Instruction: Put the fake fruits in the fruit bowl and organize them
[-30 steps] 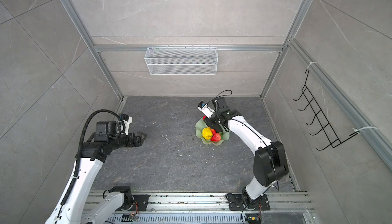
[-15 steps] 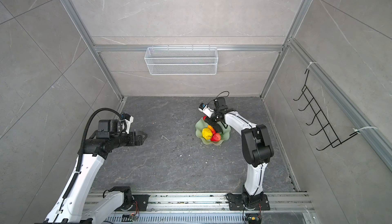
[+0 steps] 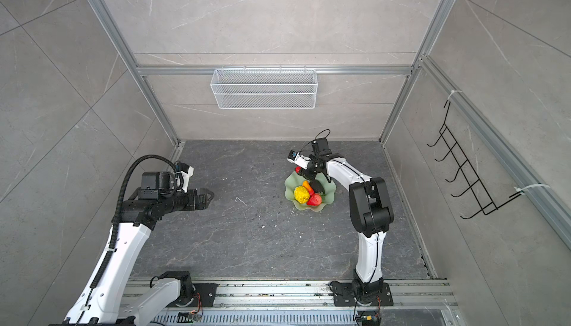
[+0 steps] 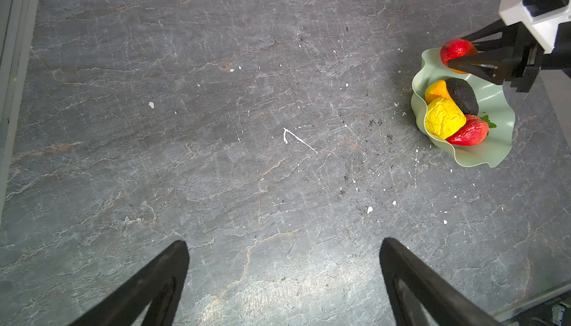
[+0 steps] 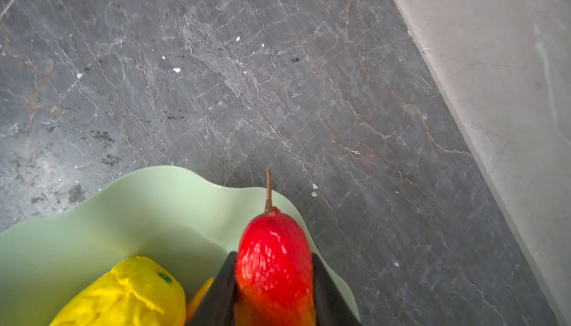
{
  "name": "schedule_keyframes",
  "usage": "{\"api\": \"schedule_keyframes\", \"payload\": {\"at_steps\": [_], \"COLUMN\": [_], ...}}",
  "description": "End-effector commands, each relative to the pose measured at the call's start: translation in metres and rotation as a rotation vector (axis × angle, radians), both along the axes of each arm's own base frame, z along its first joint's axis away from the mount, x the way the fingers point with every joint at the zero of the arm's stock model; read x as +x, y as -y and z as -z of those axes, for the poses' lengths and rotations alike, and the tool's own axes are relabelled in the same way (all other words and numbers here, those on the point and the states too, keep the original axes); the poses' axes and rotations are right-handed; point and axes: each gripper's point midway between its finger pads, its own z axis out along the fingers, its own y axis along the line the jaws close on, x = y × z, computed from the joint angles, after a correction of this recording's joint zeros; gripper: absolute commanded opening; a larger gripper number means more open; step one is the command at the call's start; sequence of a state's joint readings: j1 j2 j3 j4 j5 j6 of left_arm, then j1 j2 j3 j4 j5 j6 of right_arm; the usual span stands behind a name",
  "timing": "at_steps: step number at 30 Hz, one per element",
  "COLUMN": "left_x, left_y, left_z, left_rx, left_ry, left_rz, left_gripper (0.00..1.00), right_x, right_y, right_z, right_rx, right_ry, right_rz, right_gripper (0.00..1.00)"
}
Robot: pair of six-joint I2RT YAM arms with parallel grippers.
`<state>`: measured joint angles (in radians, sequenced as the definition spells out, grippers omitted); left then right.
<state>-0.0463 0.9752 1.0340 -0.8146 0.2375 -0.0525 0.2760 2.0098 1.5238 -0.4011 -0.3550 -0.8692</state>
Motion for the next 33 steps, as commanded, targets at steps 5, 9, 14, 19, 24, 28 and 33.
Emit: {"api": "schedule_keyframes", "payload": {"at_steps": [5, 9, 14, 19, 24, 28, 33], "left_x": [0.003, 0.003, 0.004, 0.011, 0.033, 0.061, 0.082], "left_y": [0.003, 0.003, 0.003, 0.006, -0.001, -0.032, -0.064], "left_z": [-0.016, -0.017, -0.02, -0.027, -0.038, -0.037, -0.009], "left_rx": [-0.011, -0.009, -0.007, -0.026, -0.034, 0.011, 0.098], "left_ry": [0.029, 0.033, 0.041, 0.074, 0.169, 0.302, 0.456], "left_rz": [0.005, 0.01, 0.011, 0.013, -0.059, -0.261, -0.421], "left_gripper": [1.0, 1.0, 1.0, 1.0, 1.0, 1.0, 1.0], "right_x": [-0.003, -0.006, -0.016, -0.034, -0.043, -0.064, -0.099], "right_y": [0.008, 0.009, 0.013, 0.04, 0.119, 0.176, 0.221], "right_z": [0.011, 0.002, -0.038, -0.1, -0.131, -0.103, -0.085], "right_rx": [-0.066, -0.055, 0.015, 0.234, 0.475, 0.638, 0.668], "right_ry": [-0.013, 0.007, 0.071, 0.181, 0.162, 0.07, 0.331], "right_rz": [-0.03, -0.021, 0.047, 0.265, 0.732, 1.023, 1.186], "right_gripper": [0.52, 0.58, 0.76, 0.98, 1.0, 1.0, 1.0]}}
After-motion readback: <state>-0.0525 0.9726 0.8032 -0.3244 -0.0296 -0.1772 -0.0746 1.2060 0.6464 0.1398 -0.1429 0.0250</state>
